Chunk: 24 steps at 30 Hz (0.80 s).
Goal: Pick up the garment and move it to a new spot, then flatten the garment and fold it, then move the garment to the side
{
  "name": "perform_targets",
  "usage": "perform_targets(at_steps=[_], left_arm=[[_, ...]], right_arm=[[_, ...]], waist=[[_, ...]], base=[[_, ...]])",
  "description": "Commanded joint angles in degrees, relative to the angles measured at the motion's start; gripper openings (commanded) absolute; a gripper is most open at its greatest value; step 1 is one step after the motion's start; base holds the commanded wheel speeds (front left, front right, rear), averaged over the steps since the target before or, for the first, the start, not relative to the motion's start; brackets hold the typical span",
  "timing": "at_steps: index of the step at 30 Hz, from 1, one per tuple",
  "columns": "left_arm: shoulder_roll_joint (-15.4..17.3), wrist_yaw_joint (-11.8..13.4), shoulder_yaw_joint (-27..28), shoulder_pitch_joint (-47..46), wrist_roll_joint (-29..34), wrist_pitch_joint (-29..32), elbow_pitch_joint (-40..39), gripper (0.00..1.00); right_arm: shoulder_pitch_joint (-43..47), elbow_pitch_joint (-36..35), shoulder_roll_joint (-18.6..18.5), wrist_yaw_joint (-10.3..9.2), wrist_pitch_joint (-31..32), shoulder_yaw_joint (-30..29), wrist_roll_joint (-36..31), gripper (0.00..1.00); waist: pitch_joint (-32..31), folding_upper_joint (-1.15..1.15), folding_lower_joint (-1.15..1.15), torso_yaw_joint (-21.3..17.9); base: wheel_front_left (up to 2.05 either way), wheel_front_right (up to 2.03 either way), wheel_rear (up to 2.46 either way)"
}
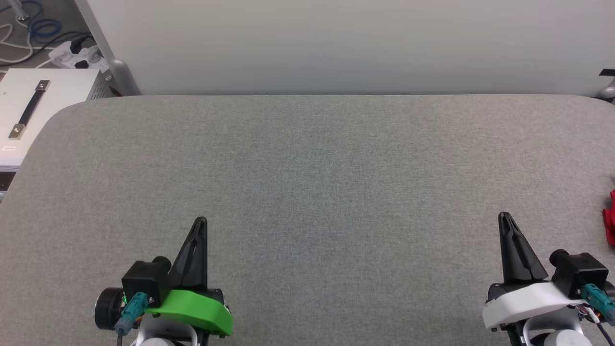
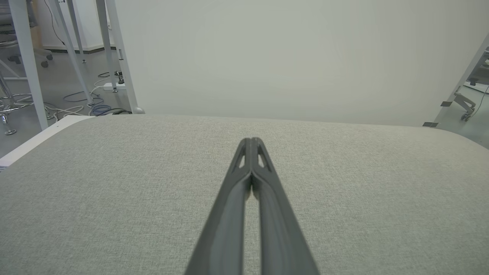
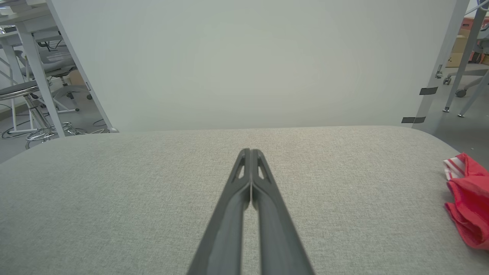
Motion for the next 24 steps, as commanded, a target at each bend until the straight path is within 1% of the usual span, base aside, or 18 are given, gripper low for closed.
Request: perform_targets(at_steps=[1,24], left_arm=[[-0.08,0.31,0.28,-0.25,0.65,0.46,-0.22,0.00],[-0.13,1.64,0.84,-0.45,2.67,3.11,-0.93,0.00]], right_arm=[[-0.19,-0.44,0.20,-0.01,0.27,0.17,-0.67,0.00],[-0.33,-0.89,0.39,-0.02,2.94,0.52,-2.52,0.00]], waist=[[-0.03,0.00,0.00,-0.02],[-0.61,0.00,0.00,-0.38]], base=[[0.00,0.00,0.00],[0.00,0.00,0.00]])
